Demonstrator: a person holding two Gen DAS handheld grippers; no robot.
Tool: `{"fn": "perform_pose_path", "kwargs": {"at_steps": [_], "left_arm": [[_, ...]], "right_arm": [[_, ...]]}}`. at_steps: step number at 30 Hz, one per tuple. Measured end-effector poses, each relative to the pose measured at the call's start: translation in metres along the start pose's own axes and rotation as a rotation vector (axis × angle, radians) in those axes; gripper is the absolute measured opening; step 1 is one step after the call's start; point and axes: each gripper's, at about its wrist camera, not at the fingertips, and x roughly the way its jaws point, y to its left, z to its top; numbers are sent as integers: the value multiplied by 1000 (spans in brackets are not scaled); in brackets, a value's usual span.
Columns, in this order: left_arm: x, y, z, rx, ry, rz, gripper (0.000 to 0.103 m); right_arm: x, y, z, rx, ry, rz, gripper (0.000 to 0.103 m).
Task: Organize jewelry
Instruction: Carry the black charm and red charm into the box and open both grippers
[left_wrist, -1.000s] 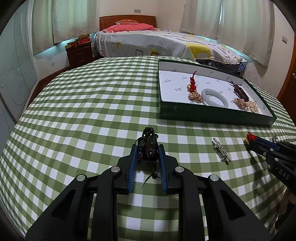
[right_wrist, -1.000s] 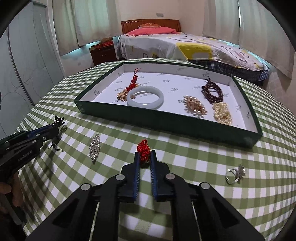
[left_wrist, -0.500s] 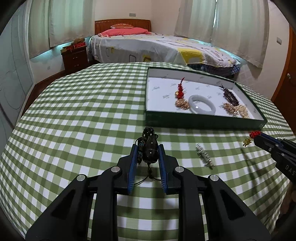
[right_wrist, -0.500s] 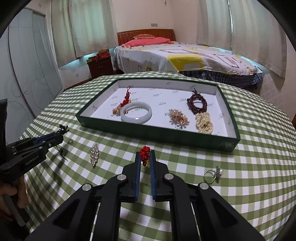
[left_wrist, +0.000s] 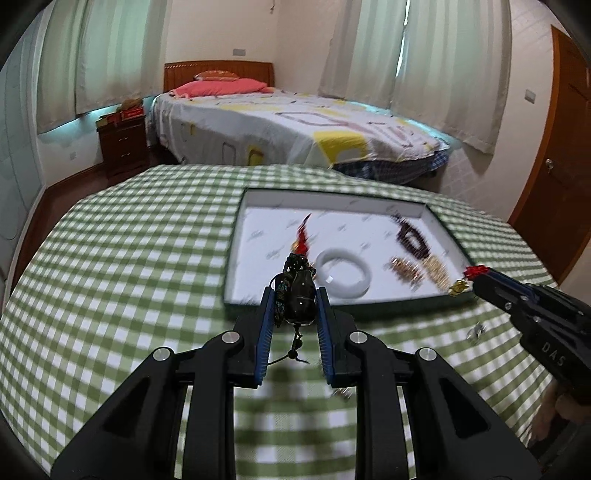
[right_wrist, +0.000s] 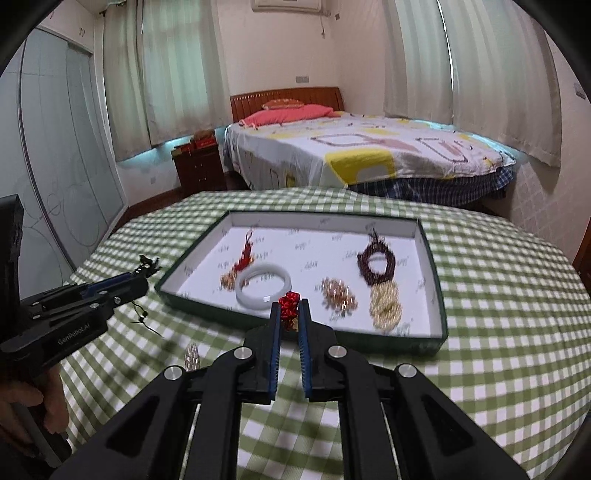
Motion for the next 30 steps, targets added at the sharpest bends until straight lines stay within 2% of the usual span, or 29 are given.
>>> {"fn": "perform_pose_path", "kwargs": {"at_steps": [9,16,21,24,30], "left_arm": [[18,-30,46,48,-71,-52,22],[51,-46,78,68,-93,-58,22],[91,-51,85,66,-44,-54,22],[125,-54,81,74,18,-44,22],[165,-53,75,66,111,-30,22]], "right_arm": [[6,-11,41,-6,-87,-14,10],[34,-23,71,-18,-121,-18,10],[69,-32,73,-25,-79,-11,10],[89,-39,68,-20,-35,-13,10],[121,-45,58,-10,54,-20,10]]}}
